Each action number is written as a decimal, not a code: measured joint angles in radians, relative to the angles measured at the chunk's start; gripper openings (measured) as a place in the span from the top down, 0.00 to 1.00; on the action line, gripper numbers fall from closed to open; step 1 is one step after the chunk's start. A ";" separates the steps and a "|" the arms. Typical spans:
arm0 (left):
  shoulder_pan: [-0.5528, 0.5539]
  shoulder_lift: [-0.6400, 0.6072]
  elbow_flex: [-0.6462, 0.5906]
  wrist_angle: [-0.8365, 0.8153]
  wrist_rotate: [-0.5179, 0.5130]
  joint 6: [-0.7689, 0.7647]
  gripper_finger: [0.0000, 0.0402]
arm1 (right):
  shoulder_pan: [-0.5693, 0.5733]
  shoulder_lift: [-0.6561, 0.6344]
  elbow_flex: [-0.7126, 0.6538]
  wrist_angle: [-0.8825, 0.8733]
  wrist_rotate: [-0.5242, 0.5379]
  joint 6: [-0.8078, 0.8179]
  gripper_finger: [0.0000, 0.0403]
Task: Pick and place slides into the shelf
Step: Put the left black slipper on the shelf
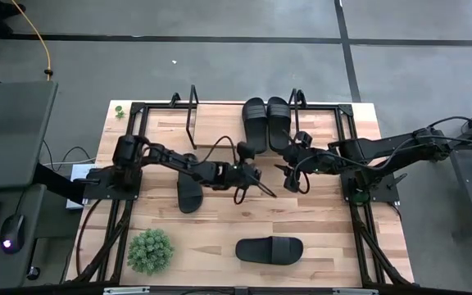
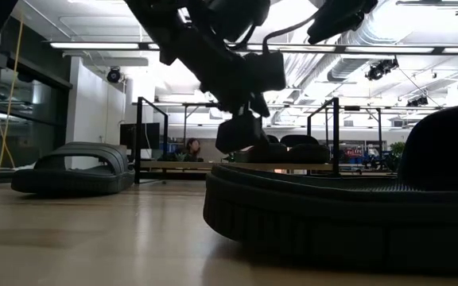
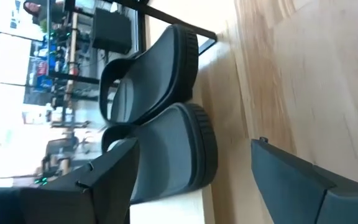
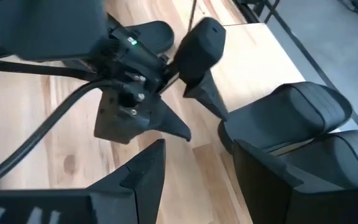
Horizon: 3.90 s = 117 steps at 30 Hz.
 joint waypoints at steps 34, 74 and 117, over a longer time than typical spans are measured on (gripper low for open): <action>-0.190 -0.157 -0.001 -0.409 -0.414 -0.280 0.28 | -0.005 0.000 0.001 0.072 -0.036 -0.144 0.56; -0.612 -0.350 -0.001 -0.807 -0.486 -0.690 0.28 | -0.018 0.001 0.001 0.108 -0.111 -0.093 0.56; -0.703 -0.260 -0.111 -1.377 -0.022 -1.702 0.28 | 0.078 0.146 0.002 0.173 -0.201 -0.113 0.56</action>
